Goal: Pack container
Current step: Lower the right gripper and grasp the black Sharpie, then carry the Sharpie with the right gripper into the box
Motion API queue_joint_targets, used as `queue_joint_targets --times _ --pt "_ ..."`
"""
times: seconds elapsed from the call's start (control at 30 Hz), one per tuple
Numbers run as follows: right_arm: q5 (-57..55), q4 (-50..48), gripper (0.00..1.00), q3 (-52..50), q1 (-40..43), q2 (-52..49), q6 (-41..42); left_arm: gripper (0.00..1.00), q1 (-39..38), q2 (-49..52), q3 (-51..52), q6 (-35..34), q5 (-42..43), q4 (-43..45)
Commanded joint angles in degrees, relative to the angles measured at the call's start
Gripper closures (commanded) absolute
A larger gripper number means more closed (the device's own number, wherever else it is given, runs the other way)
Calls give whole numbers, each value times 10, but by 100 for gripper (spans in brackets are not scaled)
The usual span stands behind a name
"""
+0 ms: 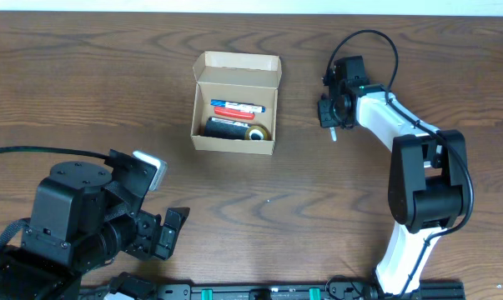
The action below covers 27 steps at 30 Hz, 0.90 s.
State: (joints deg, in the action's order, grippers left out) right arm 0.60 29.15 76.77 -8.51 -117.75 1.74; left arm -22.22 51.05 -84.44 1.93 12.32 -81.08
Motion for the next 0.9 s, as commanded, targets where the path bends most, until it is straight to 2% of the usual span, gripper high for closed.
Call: queue_joint_targets --times 0.0,0.33,0.4,0.53,0.87 --pt "31 21 99 27 -2 -16 5 5 1 1 3 2 7 -2" --pt "31 97 99 224 -34 34 6 5 1 1 3 2 7 -2" --pt "44 98 99 256 -50 39 -19 5 1 1 3 2 7 -2" --pt "93 99 99 295 -92 40 -114 5 1 1 3 2 7 -2" --pt "155 148 99 295 -202 36 -391 5 1 1 3 2 7 -2"
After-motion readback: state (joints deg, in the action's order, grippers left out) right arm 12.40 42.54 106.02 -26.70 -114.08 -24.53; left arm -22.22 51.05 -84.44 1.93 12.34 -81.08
